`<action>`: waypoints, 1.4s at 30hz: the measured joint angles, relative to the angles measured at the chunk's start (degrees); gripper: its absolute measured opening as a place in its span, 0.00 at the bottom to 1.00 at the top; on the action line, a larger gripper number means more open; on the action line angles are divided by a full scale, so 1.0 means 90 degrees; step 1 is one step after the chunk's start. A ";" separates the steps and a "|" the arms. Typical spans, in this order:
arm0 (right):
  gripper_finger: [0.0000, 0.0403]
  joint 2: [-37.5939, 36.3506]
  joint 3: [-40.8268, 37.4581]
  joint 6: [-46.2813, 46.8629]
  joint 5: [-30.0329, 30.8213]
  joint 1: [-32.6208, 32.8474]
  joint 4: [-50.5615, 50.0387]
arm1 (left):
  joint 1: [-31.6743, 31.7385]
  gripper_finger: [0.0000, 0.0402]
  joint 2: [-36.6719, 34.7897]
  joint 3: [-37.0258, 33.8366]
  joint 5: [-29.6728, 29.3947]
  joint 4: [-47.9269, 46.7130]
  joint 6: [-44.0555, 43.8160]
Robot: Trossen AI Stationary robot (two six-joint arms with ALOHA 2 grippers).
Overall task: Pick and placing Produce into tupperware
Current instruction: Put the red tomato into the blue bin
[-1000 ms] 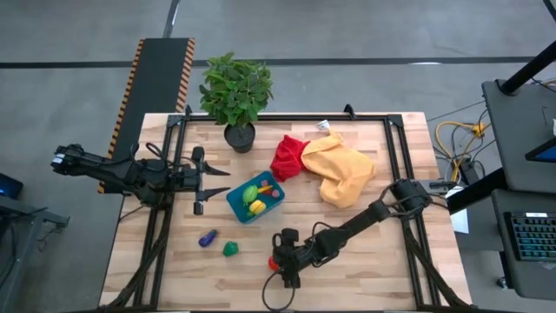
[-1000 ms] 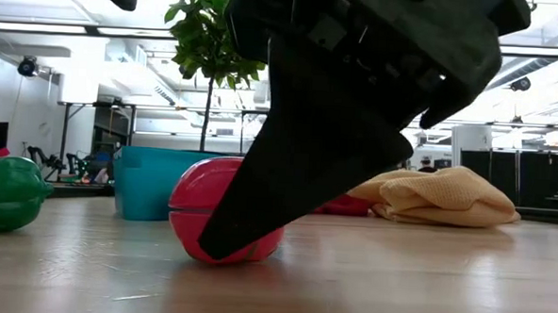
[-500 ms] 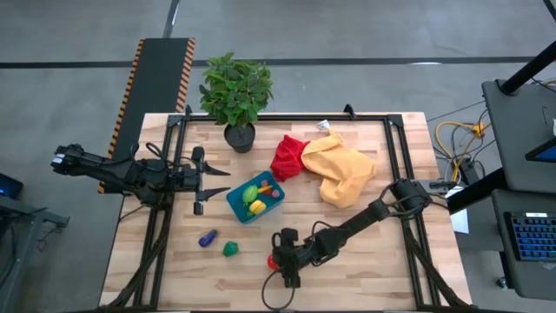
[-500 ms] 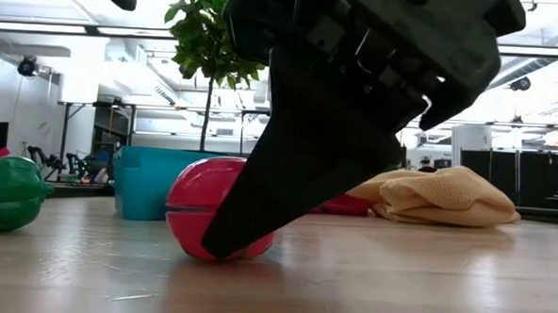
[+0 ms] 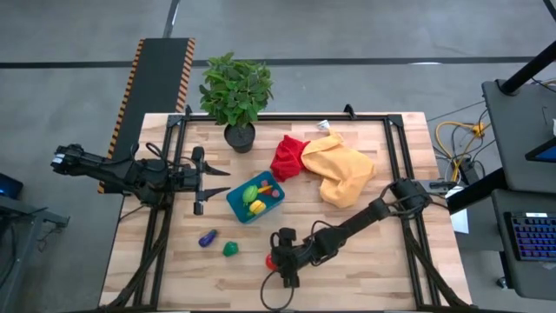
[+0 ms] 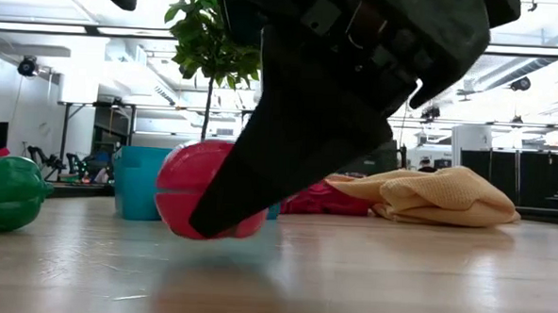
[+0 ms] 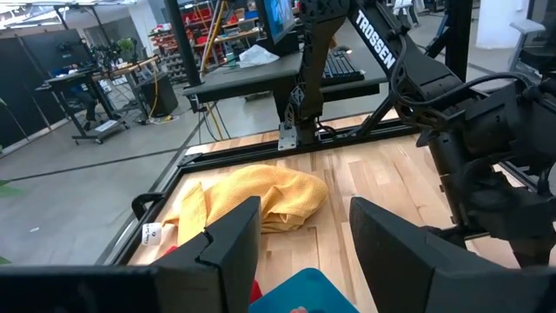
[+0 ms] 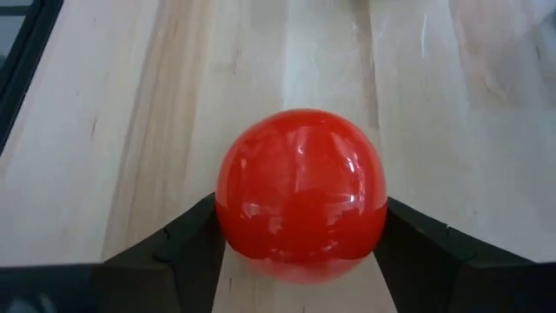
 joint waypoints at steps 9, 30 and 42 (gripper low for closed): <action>0.60 -0.0129 0.0310 -0.0736 0.0335 -0.0370 -0.0010 | -0.0001 0.41 -0.0002 0.0000 0.0001 -0.0002 -0.0001; 0.60 -0.0959 0.0844 -0.1235 0.1166 -0.1976 -0.1270 | -0.0001 0.41 -0.0016 -0.0002 0.0001 0.0001 0.0000; 0.61 -0.0942 0.0809 -0.0845 0.0710 -0.2462 -0.1816 | 0.0000 0.41 -0.0016 -0.0005 0.0001 -0.0005 0.0044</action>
